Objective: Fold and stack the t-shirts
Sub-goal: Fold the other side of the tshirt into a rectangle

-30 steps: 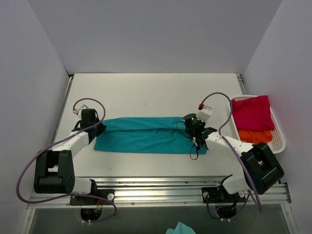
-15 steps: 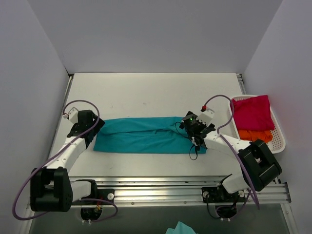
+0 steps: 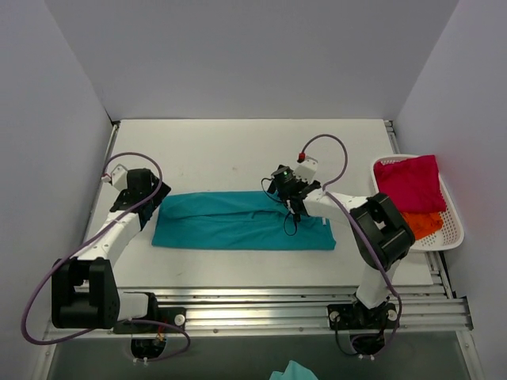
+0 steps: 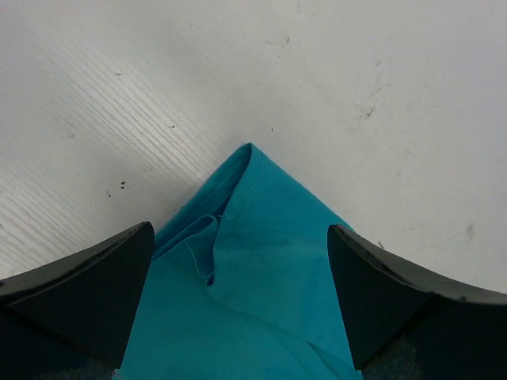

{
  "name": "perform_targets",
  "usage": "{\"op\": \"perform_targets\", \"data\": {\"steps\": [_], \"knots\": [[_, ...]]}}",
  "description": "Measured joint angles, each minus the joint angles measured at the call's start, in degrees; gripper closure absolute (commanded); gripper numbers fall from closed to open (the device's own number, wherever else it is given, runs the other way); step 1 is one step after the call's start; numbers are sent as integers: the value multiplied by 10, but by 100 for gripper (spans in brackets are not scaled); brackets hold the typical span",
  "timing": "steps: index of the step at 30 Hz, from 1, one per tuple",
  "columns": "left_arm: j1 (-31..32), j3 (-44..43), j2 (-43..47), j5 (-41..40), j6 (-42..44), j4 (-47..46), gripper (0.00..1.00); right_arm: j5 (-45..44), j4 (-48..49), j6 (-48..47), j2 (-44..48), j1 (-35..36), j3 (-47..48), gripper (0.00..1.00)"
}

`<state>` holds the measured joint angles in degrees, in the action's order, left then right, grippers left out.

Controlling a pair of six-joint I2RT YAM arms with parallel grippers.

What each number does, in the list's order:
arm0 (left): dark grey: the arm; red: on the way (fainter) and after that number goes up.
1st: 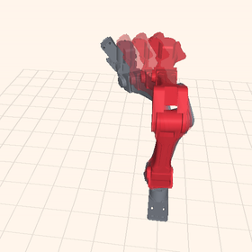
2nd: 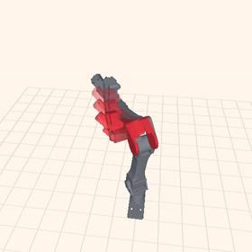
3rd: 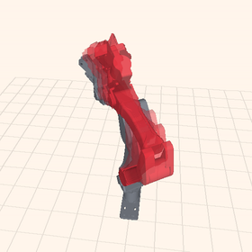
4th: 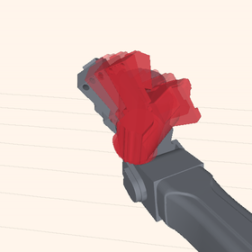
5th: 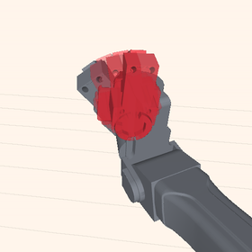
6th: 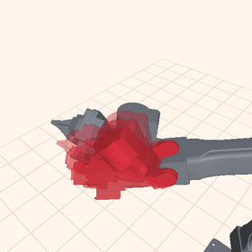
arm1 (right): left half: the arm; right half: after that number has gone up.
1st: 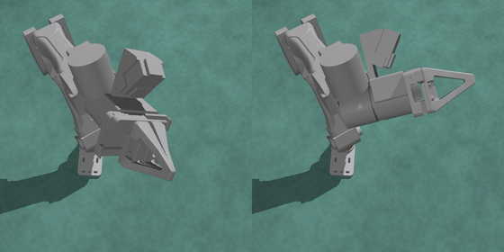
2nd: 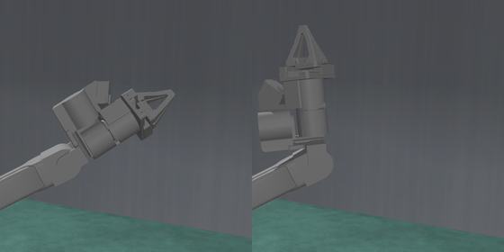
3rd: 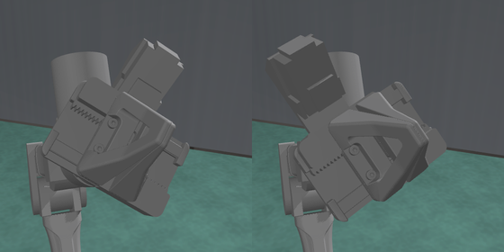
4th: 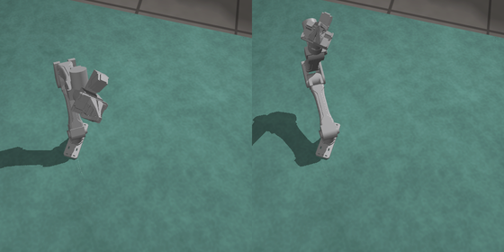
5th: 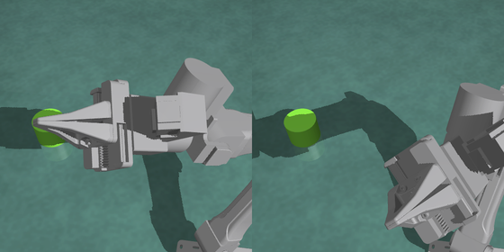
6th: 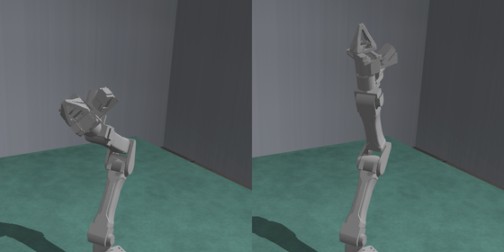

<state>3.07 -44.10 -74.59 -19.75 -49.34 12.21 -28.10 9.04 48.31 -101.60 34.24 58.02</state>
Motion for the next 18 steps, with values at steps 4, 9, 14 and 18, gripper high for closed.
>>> {"op": "perform_targets", "data": {"steps": [4, 9, 14, 18], "knots": [[0, 0, -11, 0, 4, 0, 0, 9, -4, -2, -19, 17, 2, 12], [0, 0, -14, 0, 5, -12, 0, 6, -8, -2, -20, 54, 12, 23], [0, 0, -16, 0, 5, -22, 0, 3, -12, -2, -20, 76, 13, 33], [0, 0, -16, 1, 6, -23, 5, -2, -15, -1, -20, 76, 13, 45]]}}
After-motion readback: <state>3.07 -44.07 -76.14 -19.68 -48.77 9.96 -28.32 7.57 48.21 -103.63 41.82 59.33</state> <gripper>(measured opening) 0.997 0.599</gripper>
